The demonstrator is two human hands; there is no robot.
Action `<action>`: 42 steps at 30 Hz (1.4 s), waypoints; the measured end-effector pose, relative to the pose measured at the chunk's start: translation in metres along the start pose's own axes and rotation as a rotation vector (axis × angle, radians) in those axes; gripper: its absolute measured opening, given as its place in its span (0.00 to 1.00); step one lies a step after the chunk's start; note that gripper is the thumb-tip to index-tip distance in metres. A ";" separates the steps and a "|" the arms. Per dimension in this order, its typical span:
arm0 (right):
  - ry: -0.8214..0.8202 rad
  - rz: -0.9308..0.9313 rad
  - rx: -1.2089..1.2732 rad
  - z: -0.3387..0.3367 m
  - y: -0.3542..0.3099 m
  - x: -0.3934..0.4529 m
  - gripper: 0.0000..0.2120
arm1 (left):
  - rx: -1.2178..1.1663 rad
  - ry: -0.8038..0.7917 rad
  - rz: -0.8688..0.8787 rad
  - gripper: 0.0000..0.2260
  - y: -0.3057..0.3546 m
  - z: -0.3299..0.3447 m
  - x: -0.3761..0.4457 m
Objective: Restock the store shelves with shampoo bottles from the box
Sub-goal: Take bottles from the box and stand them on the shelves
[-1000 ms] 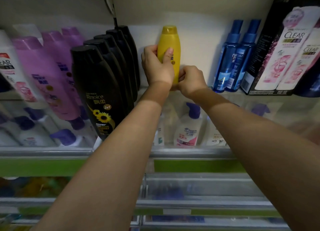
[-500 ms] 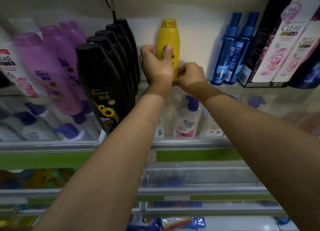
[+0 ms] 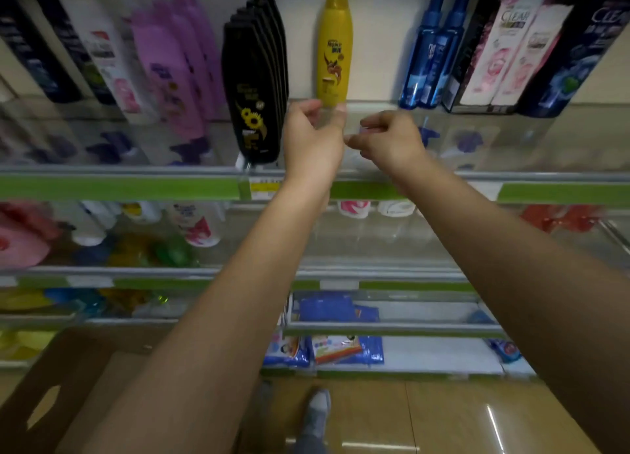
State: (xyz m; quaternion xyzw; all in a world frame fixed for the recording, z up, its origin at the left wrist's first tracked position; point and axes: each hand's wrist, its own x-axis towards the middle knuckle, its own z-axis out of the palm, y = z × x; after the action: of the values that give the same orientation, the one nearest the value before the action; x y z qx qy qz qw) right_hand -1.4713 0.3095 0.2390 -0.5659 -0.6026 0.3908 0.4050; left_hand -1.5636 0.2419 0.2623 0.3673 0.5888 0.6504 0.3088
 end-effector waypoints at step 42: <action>-0.052 0.625 0.176 0.331 0.091 -0.348 0.09 | 0.244 -0.160 -0.710 0.07 -0.236 -0.465 -0.103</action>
State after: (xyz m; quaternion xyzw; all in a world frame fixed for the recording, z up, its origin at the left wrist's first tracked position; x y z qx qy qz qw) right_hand -1.7350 -0.0373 0.0175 -0.6762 -0.3736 0.5612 0.2971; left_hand -1.9065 -0.0677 -0.0006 0.2240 0.7266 0.3974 0.5137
